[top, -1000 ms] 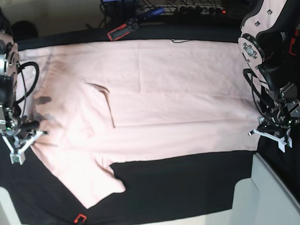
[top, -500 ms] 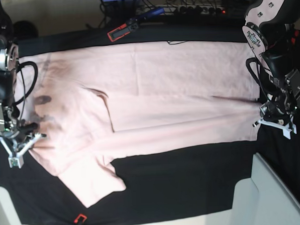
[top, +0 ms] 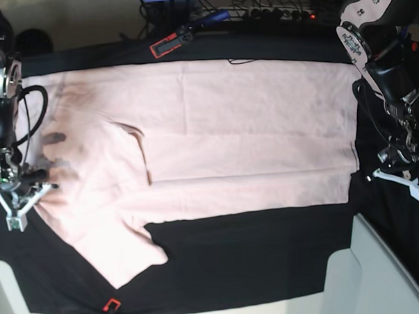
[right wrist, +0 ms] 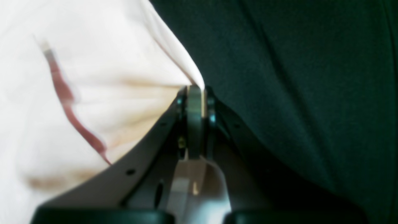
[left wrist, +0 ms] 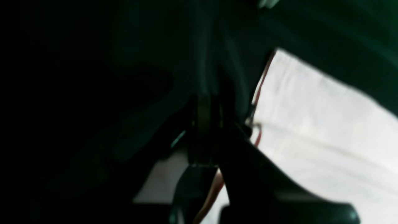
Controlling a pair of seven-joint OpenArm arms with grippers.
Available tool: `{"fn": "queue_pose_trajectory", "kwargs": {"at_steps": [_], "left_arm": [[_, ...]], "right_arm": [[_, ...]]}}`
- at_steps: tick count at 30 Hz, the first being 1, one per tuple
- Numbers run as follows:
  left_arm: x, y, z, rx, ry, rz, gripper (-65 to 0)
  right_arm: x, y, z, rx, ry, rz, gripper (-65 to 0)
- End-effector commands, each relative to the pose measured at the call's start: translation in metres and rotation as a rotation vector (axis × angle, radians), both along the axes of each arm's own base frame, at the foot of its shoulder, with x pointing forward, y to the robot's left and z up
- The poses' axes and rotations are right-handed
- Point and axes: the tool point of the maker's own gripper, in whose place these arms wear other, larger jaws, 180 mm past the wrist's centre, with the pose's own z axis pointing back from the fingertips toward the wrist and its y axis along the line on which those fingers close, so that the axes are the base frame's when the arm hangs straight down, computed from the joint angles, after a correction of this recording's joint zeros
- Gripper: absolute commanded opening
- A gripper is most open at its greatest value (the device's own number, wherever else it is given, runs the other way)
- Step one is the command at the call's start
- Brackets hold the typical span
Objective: Fold the T-shirt properly
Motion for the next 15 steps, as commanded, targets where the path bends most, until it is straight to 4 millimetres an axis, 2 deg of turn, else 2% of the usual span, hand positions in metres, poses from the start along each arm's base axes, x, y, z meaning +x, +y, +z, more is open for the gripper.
{"fn": "queue_pose_trajectory", "kwargs": {"at_steps": [1, 8, 15], "left_arm": [[0.012, 0.007, 0.017, 0.020, -0.048, 0.002, -65.0], [0.016, 0.002, 0.016, 0.008, -0.055, 0.000, -65.0], [0.029, -0.011, 0.020, -0.016, -0.084, -0.007, -65.0]], "right_arm": [[0.017, -0.012, 0.021, -0.021, -0.067, -0.013, -65.0], [0.017, -0.010, 0.020, -0.016, -0.064, -0.011, -65.0], [0.017, -0.008, 0.020, -0.013, -0.064, -0.010, -65.0]]}}
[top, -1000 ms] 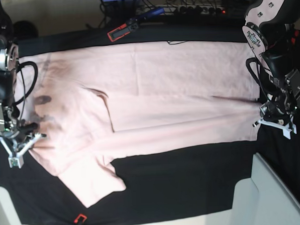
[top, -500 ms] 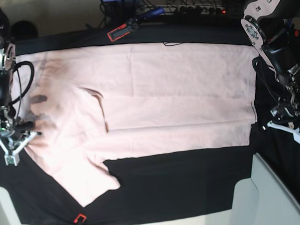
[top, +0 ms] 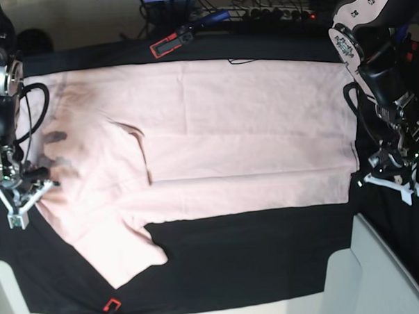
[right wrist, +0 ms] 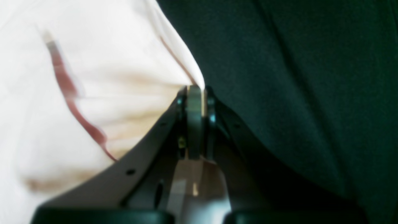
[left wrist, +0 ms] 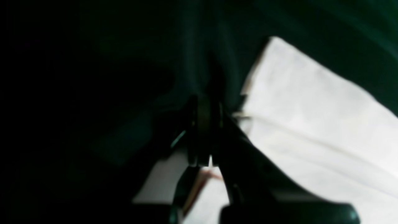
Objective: Fold the T-shirt properly
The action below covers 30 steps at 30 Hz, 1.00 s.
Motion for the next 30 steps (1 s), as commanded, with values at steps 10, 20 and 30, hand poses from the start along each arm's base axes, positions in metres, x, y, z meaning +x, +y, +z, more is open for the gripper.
{"fn": "queue_pose_trajectory", "kwargs": {"at_steps": [10, 20, 30], "left_arm": [[0.028, -0.002, 0.026, -0.001, -0.082, 0.000, -65.0], [0.011, -0.001, 0.010, -0.010, -0.040, 0.008, -33.1], [0.001, -0.015, -0.020, -0.075, 0.023, 0.008, -33.1]], "right_arm": [[0.020, -0.010, 0.022, -0.018, -0.068, -0.009, -65.0], [0.020, -0.009, 0.022, -0.022, -0.065, -0.003, -65.0], [0.019, -0.009, 0.021, -0.022, -0.063, -0.002, -65.0]]}}
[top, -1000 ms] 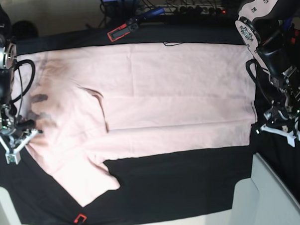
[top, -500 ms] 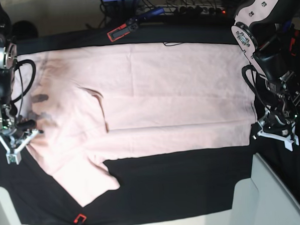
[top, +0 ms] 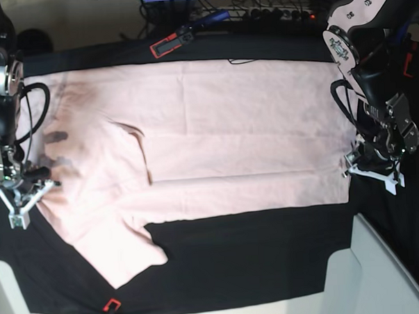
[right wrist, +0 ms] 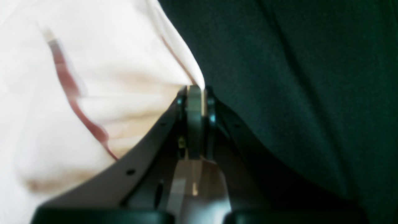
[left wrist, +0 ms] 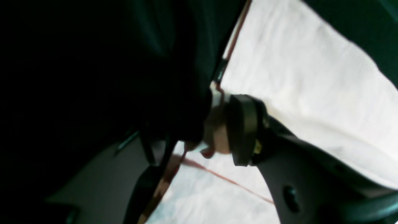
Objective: Fold the T-shirt properly
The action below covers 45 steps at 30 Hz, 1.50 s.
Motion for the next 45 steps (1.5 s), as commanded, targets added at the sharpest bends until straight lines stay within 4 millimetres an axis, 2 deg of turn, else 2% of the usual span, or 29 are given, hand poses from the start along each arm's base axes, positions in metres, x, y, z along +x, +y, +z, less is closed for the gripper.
{"fn": "queue_pose_trajectory", "kwargs": {"at_steps": [1, 3, 9, 14, 16, 19, 22, 32, 36, 42, 45], "left_arm": [[0.020, 0.010, 0.022, 0.021, -0.067, 0.008, -33.1], [0.027, 0.009, 0.027, 0.026, -0.090, 0.007, -33.1], [0.035, -0.009, 0.006, -0.043, -0.070, 0.008, -33.3], [0.038, -0.022, -0.002, -0.064, -0.080, 0.005, -35.1], [0.038, -0.023, -0.002, -0.066, -0.081, 0.006, -44.0], [0.038, -0.022, -0.001, -0.065, -0.083, 0.006, -64.8], [0.039, -0.019, 0.002, -0.059, -0.087, 0.007, -65.0], [0.038, 0.006, 0.040, 0.044, -0.118, -0.006, -65.0], [0.026, 0.007, 0.032, 0.051, -0.097, -0.008, -65.0], [0.010, 0.009, 0.020, 0.051, -0.066, -0.011, -65.0], [0.011, 0.013, 0.029, 0.077, -0.087, -0.012, -65.0]], "right_arm": [[0.019, -0.011, 0.022, -0.022, -0.064, -0.007, -65.0], [0.019, -0.011, 0.022, -0.021, -0.064, -0.006, -65.0], [0.019, -0.011, 0.022, -0.021, -0.064, -0.006, -65.0], [0.019, -0.011, 0.022, -0.021, -0.064, -0.006, -65.0], [0.019, -0.011, 0.022, -0.021, -0.064, -0.006, -65.0], [0.019, -0.011, 0.022, -0.022, -0.063, -0.005, -65.0], [0.019, -0.011, 0.022, -0.022, -0.063, -0.005, -65.0], [0.019, -0.013, 0.022, -0.023, -0.065, -0.010, -65.0], [0.019, -0.015, 0.024, -0.022, -0.069, -0.014, -65.0], [0.025, -0.018, 0.039, -0.057, -0.123, 0.001, -65.0], [0.022, -0.018, 0.042, -0.073, -0.138, 0.011, -65.0]]}}
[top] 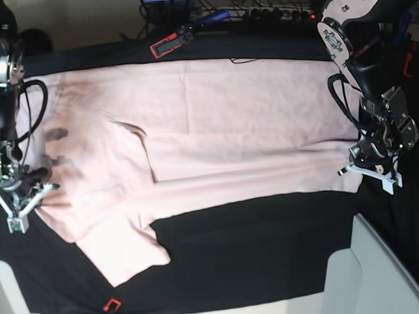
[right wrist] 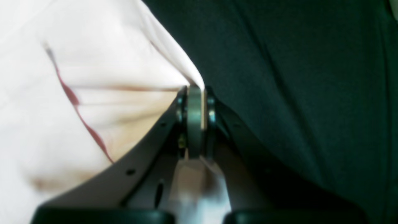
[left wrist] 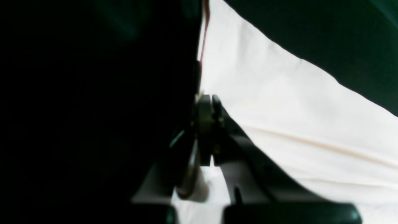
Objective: Fold the T-shirt properly
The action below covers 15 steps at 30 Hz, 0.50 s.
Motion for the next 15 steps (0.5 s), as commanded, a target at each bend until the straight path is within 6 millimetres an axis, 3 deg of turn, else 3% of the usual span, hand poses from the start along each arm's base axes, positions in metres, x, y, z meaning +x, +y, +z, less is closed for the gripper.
{"fn": "queue_pose_trajectory", "kwargs": {"at_steps": [1, 15], "left_arm": [[0.011, 0.019, 0.023, 0.060, -0.057, 0.015, -65.0], [-0.004, 0.025, 0.050, 0.148, -0.080, -0.009, -65.0]], "right_arm": [[0.018, -0.018, 0.026, -0.039, -0.077, -0.026, -65.0], [0.001, -0.027, 0.021, -0.071, -0.042, -0.061, -65.0]]}}
